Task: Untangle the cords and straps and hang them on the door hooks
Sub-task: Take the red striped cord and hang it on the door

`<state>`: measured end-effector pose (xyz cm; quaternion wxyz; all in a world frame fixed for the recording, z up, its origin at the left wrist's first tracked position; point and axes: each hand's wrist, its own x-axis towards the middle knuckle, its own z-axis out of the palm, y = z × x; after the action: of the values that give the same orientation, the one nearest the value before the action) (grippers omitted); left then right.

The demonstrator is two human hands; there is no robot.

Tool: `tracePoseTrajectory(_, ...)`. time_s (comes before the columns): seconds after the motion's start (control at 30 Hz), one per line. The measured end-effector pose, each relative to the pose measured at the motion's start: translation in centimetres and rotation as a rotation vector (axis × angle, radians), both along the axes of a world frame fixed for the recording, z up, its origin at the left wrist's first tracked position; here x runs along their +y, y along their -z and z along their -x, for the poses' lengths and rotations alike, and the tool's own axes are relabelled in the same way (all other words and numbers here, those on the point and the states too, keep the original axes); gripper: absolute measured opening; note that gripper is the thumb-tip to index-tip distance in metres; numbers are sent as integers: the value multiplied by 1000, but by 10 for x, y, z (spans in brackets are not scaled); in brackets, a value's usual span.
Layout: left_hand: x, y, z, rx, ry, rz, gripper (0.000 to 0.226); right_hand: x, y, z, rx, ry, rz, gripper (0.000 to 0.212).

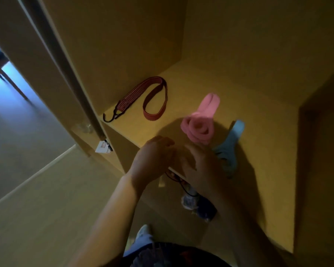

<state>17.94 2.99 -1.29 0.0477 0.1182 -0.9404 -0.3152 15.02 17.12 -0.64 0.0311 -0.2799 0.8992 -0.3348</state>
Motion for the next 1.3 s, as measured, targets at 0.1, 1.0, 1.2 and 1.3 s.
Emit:
tracePoseTrajectory(0.1, -35, -1, 17, -2, 52, 40, 34, -32, 0, 10, -7, 35, -5, 37)
tracePoseTrajectory(1.0, -156, 17, 124, -145, -98, 122, 42, -132, 6, 49, 24, 199, -129, 42)
tracePoseTrajectory(1.2, -148, 12, 113, -28, -4, -108, 28, -134, 9, 45, 40, 227, -61, 36)
tracePoseTrajectory(1.3, -143, 16, 109, -41, 8, -179, 28, -130, 10, 38, 44, 239, -49, 37)
